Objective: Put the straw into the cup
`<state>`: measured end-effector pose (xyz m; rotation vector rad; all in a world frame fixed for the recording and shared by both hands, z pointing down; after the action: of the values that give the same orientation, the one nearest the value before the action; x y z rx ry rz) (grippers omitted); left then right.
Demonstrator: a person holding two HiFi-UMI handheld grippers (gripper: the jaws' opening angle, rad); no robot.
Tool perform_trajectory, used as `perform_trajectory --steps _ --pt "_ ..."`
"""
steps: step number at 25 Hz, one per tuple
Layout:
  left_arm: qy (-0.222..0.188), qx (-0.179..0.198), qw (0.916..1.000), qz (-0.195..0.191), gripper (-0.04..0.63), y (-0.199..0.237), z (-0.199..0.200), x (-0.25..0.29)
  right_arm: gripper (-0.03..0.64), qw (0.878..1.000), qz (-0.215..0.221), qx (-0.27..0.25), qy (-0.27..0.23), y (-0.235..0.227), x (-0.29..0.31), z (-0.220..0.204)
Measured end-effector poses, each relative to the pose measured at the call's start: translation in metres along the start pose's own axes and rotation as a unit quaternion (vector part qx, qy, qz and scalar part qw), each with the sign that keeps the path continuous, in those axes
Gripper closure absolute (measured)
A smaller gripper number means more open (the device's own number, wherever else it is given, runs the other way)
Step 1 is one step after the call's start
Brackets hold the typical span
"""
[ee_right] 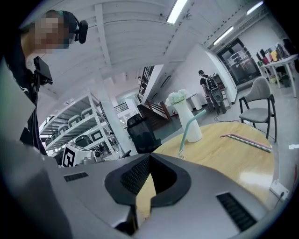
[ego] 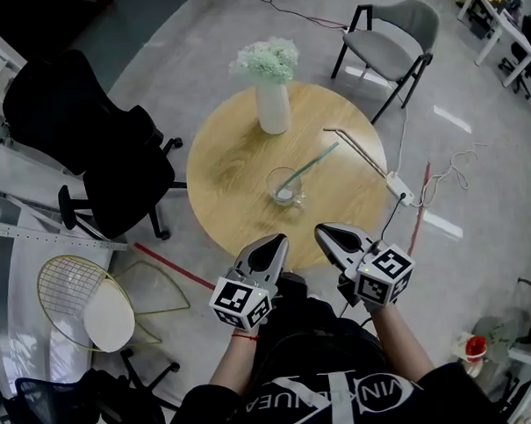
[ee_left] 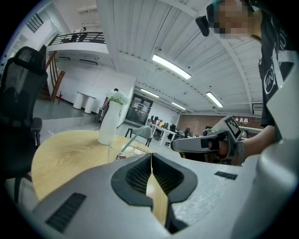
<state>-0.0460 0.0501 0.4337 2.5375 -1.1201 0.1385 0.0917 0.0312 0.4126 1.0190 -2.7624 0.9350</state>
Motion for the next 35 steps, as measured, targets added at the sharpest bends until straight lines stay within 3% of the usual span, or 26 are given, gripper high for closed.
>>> perform_trajectory --steps 35 --pt "-0.037 0.038 0.9986 0.003 0.583 -0.082 -0.01 -0.07 0.614 0.998 0.04 -0.051 -0.006 0.079 -0.066 -0.038"
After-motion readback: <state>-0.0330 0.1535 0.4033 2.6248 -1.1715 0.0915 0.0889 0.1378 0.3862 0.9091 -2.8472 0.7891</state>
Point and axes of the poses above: the fingertips, and each gripper's own axes: x forward along the fingers, y to its left, z out of its top, the point moved 5 cm from there along -x, backward along the fingers, and after that the axes turned 4 degrees about x, right-handed, at the moved point
